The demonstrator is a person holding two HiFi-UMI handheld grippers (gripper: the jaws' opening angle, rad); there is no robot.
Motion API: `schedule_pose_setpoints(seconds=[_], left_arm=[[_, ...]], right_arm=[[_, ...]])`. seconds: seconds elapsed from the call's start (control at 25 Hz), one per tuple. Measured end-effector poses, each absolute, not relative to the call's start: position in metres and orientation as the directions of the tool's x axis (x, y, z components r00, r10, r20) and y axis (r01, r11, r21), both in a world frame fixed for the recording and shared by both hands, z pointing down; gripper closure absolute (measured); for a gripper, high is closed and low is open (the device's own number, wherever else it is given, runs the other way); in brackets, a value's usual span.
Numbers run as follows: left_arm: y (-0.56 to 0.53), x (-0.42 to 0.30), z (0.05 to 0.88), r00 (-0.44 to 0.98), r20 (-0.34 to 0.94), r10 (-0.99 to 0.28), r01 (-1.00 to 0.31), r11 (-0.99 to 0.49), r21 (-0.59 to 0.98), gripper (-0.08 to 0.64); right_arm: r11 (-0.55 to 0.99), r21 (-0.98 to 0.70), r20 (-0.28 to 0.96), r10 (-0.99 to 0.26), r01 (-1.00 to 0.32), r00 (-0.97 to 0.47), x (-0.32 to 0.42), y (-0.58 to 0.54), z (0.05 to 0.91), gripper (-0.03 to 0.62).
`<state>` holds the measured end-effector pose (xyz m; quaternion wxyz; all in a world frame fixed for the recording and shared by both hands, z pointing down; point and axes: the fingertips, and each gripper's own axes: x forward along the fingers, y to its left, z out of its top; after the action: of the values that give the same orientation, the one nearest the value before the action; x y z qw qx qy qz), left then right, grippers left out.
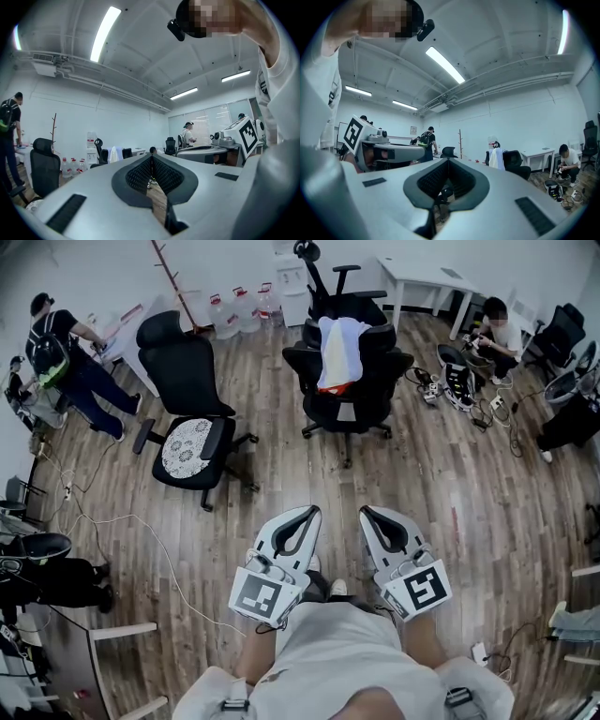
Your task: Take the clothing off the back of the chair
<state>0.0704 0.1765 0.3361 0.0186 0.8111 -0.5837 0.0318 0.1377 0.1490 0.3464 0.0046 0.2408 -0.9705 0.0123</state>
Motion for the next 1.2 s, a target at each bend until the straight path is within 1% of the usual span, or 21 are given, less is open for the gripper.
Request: schedule_pose_setpoints(seconds=[0.36,0.88,1.2], left_arm=[[0.15,0.051,0.339,0.331,0.07,-0.941,-0.943,-0.333,-0.014,0.543],[0.113,0.002,0.342,0.334,0.099,-0.937,-0.942,-0.337,-0.011,0.543],[0.089,-0.024,0.344,0.355,0.088,-0.931,-0.935,-0.356,0.006,0.543]], right_arm=[[0.871,-0.019,0.01,-0.492,-0.492,-0.871,0.12,0.123,0.348,0.571],[0.862,-0.019,0.024,-0.506,-0.507,-0.862,0.076,0.088,0.351,0.571],[0.857,-0.017,0.033,-0.515,-0.516,-0.857,0.048,0.063,0.35,0.571]])
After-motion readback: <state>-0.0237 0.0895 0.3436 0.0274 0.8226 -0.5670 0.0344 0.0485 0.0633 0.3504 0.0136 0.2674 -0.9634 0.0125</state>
